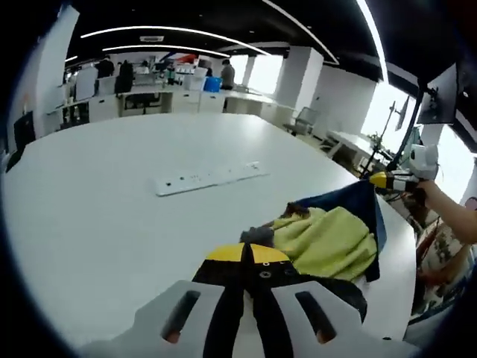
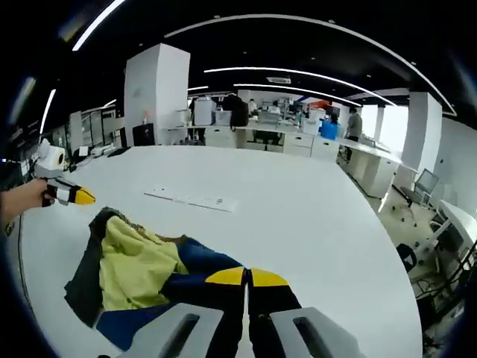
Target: Fold the garment on the visible template until the final outline fits inside the template.
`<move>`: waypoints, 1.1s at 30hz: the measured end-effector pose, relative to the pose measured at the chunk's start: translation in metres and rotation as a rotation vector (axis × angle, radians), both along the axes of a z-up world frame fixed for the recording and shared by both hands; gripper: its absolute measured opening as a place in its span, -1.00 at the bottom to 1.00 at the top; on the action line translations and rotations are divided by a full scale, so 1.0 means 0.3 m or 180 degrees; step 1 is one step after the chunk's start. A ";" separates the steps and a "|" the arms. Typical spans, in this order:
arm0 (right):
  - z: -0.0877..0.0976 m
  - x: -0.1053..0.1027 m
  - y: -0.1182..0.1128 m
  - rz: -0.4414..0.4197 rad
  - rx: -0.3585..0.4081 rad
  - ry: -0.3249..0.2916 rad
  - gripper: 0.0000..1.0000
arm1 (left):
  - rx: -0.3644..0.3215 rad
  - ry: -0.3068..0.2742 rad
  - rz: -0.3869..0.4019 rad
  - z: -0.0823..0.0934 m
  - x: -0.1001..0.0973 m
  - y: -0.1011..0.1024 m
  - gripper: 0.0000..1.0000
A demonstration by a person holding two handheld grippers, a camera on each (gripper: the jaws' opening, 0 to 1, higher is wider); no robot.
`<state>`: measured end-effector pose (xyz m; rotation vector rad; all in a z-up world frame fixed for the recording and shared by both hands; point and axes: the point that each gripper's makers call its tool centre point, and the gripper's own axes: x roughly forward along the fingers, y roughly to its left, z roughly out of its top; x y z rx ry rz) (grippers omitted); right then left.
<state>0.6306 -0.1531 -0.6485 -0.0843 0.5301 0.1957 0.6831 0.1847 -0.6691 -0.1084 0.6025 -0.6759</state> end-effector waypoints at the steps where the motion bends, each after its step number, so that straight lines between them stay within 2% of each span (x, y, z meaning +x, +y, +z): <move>1: -0.016 -0.002 -0.016 -0.0053 -0.0049 0.0050 -1.00 | 0.0010 0.0013 0.0059 -0.013 0.015 0.014 -1.00; 3: -0.042 -0.005 -0.033 -0.0102 -0.0027 0.0128 -1.00 | 0.0016 0.0031 0.0086 -0.024 0.028 0.025 -1.00; 7: -0.069 -0.013 -0.045 -0.0108 0.0002 0.0160 -1.00 | 0.0001 0.0024 0.0142 -0.027 0.043 0.035 -1.00; 11: -0.115 -0.016 -0.060 -0.0088 0.0025 0.0294 -1.00 | 0.0096 0.0038 0.0117 -0.040 0.038 0.040 -1.00; 14: -0.119 -0.019 -0.057 -0.0078 0.0043 0.0307 -1.00 | 0.0081 0.0042 0.0116 -0.038 0.029 0.038 -1.00; 17: -0.103 -0.015 -0.035 0.0017 0.0082 0.0252 -1.00 | 0.0176 -0.0034 0.0042 -0.026 0.011 0.034 -1.00; 19: -0.086 -0.016 -0.014 0.0090 0.0108 0.0222 -0.97 | 0.0194 -0.0047 -0.0001 -0.018 -0.006 0.028 -0.90; 22: -0.069 -0.020 0.023 0.0177 0.0187 0.0192 -0.60 | 0.0197 -0.0078 -0.0049 -0.001 -0.035 0.025 -0.81; 23: -0.065 -0.023 0.036 0.0203 0.0214 0.0189 -0.49 | 0.0120 -0.0088 -0.0039 0.012 -0.046 0.022 -0.77; 25: -0.057 -0.062 0.101 0.0384 0.0239 0.0212 -0.24 | 0.0097 -0.0095 -0.0050 0.025 -0.071 0.022 -0.64; 27: -0.064 -0.086 0.137 0.0569 0.0250 0.0284 -0.03 | 0.0144 -0.0114 -0.0080 0.027 -0.096 0.022 -0.57; 28: -0.069 -0.108 0.162 0.0634 0.0334 0.0357 0.08 | 0.0173 -0.0120 -0.0145 0.025 -0.121 0.017 -0.57; 31: -0.074 -0.157 0.211 0.0772 0.0369 0.0418 0.19 | 0.0144 -0.0100 -0.0189 0.016 -0.175 0.009 -0.50; 33: -0.074 -0.185 0.236 0.0844 0.0332 0.0412 0.21 | 0.0110 -0.0089 -0.0197 0.008 -0.214 0.005 -0.38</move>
